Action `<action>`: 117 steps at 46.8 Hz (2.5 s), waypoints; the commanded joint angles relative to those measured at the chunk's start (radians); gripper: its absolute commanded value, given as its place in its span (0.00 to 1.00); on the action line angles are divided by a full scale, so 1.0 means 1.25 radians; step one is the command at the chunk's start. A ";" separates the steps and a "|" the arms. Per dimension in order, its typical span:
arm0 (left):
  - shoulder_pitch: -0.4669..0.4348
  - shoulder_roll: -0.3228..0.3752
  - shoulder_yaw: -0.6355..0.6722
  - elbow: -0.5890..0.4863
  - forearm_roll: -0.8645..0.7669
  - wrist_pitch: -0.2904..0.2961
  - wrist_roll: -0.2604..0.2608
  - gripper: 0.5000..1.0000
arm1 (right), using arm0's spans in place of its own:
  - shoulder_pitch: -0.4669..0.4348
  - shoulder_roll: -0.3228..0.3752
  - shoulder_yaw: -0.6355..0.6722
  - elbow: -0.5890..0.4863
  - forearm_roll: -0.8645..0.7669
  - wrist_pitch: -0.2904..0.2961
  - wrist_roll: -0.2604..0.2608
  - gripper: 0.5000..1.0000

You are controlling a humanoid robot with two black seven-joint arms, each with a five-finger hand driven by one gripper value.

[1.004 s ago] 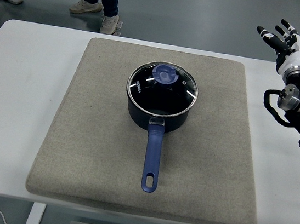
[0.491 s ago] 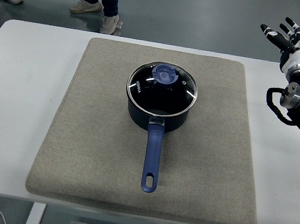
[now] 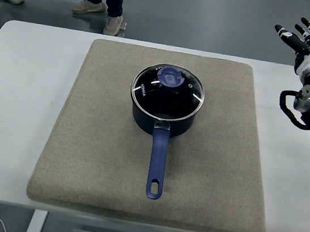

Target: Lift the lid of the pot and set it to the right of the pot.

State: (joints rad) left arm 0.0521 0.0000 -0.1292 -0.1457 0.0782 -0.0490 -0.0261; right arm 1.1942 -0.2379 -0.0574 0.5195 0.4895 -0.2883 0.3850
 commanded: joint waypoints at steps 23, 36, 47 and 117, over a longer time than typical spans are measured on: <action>0.000 0.000 0.000 0.000 0.000 0.000 0.000 1.00 | 0.023 -0.049 -0.011 -0.019 -0.064 0.015 -0.001 0.81; 0.000 0.000 0.000 0.000 0.000 0.000 0.000 1.00 | 0.091 -0.116 -0.011 -0.019 -0.288 0.141 -0.001 0.81; 0.000 0.000 0.000 0.000 0.000 0.001 0.000 1.00 | 0.166 -0.153 -0.008 -0.019 -0.513 0.286 0.007 0.81; 0.000 0.000 -0.002 0.000 0.000 0.000 0.000 1.00 | 0.374 -0.223 0.001 0.373 -1.265 0.459 0.181 0.74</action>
State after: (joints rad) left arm 0.0521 0.0000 -0.1319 -0.1457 0.0782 -0.0489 -0.0261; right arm 1.6564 -0.5170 -0.0563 0.9631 -1.0527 0.3109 0.6110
